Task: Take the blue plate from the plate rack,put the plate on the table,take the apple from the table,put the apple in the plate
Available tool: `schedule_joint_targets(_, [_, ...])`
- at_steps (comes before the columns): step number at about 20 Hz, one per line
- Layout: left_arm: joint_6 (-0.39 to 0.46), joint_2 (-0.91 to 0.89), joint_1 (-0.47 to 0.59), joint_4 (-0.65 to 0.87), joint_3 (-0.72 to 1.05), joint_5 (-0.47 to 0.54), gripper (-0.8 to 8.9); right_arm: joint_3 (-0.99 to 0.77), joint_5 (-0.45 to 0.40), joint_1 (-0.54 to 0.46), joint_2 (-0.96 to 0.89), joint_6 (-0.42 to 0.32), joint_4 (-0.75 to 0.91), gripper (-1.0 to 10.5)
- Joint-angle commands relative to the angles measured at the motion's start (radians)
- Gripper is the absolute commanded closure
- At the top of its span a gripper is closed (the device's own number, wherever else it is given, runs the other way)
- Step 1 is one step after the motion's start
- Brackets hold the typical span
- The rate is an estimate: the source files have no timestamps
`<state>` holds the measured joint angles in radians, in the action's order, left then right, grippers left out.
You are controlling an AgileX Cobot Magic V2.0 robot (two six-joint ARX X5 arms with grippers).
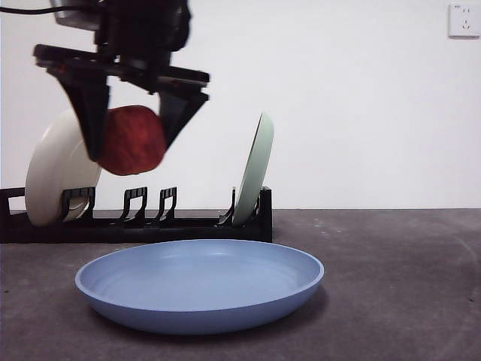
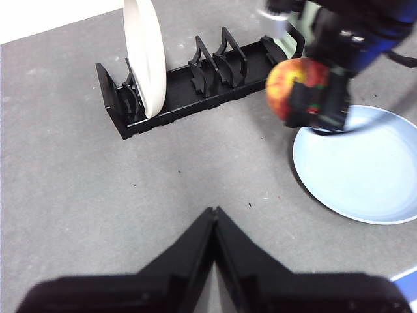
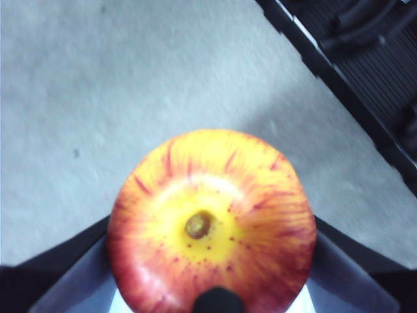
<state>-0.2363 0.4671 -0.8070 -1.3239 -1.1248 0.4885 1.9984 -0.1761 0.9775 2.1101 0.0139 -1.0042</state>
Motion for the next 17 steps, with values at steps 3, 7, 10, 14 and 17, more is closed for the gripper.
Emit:
schedule_joint_targets(3, [0.000,-0.005,0.004,0.002,0.005,0.003,8.22,-0.533,0.000,0.003,-0.324,0.062,0.343,9.2])
schedule_joint_targets(7, [-0.008,-0.004,0.004,0.002,0.005,0.002,8.22,-0.856,0.021,0.003,-0.489,0.130,0.547,9.2])
schedule_joint_targets(10, [-0.023,-0.004,0.004,0.002,0.005,0.001,8.22,-0.983,0.042,0.003,-0.504,0.182,0.624,9.1])
schedule_joint_targets(14, [-0.023,-0.004,0.004,0.002,0.005,-0.009,8.22,-1.076,0.047,0.004,-0.504,0.222,0.743,9.1])
schedule_joint_targets(17, [-0.030,-0.004,0.004,0.002,0.005,-0.024,8.22,-1.081,0.046,0.004,-0.503,0.222,0.771,9.0])
